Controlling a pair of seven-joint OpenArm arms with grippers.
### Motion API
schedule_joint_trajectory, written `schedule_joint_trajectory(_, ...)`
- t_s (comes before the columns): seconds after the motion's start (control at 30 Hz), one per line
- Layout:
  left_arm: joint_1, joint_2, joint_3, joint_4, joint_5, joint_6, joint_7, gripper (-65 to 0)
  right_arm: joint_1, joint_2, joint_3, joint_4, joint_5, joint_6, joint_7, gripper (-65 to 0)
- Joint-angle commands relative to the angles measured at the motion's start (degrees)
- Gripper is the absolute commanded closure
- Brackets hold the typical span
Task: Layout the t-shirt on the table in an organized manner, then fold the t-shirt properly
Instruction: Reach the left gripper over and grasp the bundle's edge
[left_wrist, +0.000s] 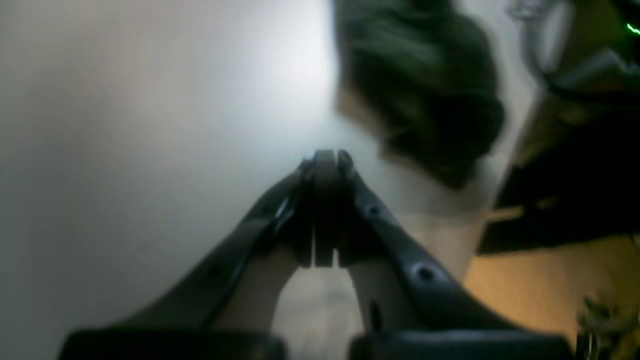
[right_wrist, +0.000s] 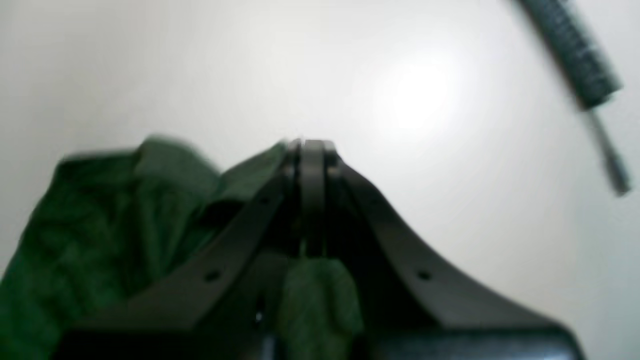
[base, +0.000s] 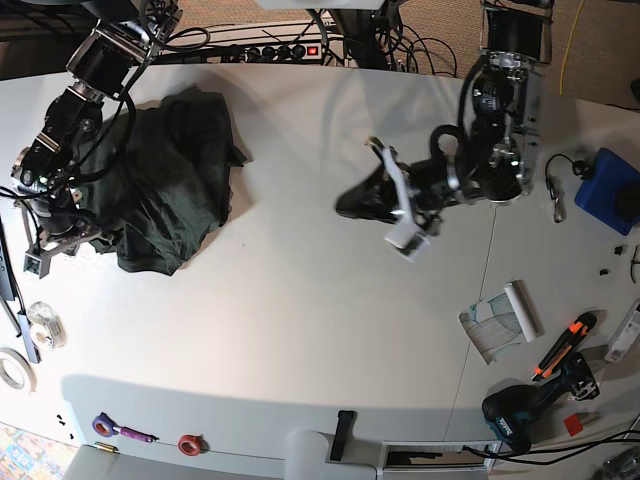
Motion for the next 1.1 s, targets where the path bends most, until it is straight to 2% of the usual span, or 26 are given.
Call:
schedule_joint_trajectory(0.0,-1.57,0.87,2.01,0.74,-0.2,-0.17,-1.46,0.0,0.94,1.09,0.15,1.16,1.18,0.66,0.37,0.0)
schedule_joint_trajectory(0.1,-4.55,2.73,10.29,-1.25,3.39,0.35,-2.03,0.0,-0.48,1.05,0.15,2.49,1.66,1.88,-0.52,0.0)
schedule_joint_trajectory(0.2,-8.85,3.96,18.49,-4.92,7.39,6.23,-6.67,0.0,-3.48,0.98,0.15,6.51,1.62,2.05,-1.07,0.0)
schedule_joint_trajectory(0.3,-13.31,6.08,24.26,-9.11,9.53,8.94,-8.55,0.0,-7.43,0.98,0.98,11.74,1.6,2.05,-2.6,0.0)
schedule_joint_trajectory(0.5,-18.82,12.83,29.49,-20.15,8.22,8.61,-8.59,0.0,-13.42,0.96,6.05,16.61,1.64,4.9,-9.46,0.0)
schedule_joint_trajectory(0.6,-19.47,16.2,30.58,-25.73,6.27,5.27,-8.5,0.0,-15.8,0.94,8.11,16.61,1.7,5.11,-10.43,0.0)
schedule_joint_trajectory(0.7,-19.17,19.26,30.71,-30.1,3.56,4.07,-8.07,0.0,-17.73,0.94,8.37,16.61,2.91,5.42,-10.38,0.0)
schedule_joint_trajectory(0.77,-19.19,19.26,31.34,-31.82,0.79,3.96,-9.46,0.0,-18.56,0.81,8.35,16.61,6.75,8.15,-10.27,0.0)
schedule_joint_trajectory(0.83,-19.08,19.26,31.47,-31.98,0.76,3.61,-9.92,0.0,-18.58,0.76,8.35,16.59,9.94,10.45,-9.38,0.0)
schedule_joint_trajectory(0.93,-18.75,19.26,31.45,-31.98,1.07,2.82,-10.1,0.0,-18.53,0.79,8.35,16.59,11.41,11.91,-6.4,0.0)
schedule_joint_trajectory(1.07,-16.74,19.26,31.47,-31.98,1.05,0.13,-12.0,0.0,-18.05,0.79,8.33,16.37,13.07,13.51,-5.92,0.0)
